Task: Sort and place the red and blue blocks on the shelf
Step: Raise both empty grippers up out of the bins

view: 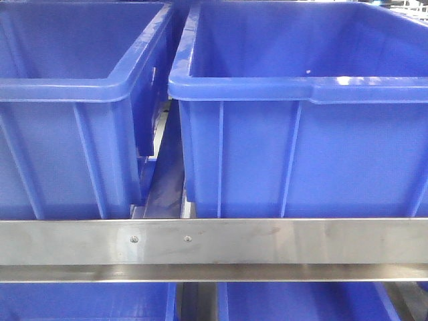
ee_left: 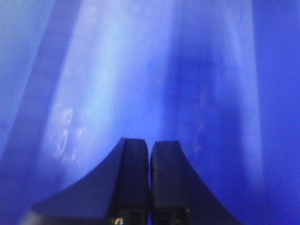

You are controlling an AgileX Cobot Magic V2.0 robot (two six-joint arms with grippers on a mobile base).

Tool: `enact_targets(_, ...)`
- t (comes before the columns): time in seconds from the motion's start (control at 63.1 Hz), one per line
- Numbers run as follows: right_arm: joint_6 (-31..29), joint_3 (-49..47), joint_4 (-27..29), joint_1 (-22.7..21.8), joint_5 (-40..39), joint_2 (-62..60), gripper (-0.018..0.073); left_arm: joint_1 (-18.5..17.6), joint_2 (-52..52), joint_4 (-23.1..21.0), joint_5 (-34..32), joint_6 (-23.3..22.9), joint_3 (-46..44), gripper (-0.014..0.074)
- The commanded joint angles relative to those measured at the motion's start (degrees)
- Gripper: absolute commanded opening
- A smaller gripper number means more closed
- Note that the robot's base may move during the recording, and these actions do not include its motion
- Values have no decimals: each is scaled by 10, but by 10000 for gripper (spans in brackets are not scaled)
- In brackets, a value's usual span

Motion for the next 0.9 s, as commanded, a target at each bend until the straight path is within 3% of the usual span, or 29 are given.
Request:
enact_targets(0.0, -4, -22, -7, 0, -38, -28, 48, -1, -33, 2, -20, 0, -18, 124)
enact_targets(0.428, -4, 1, -7, 1, -3, -90, 49, -1, -115, 2, 9, 15, -4, 124)
enact_targets(0.887, -4, 105, -7, 1, -5, -217, 49, -1, -226, 2, -21, 15, 116, 124)
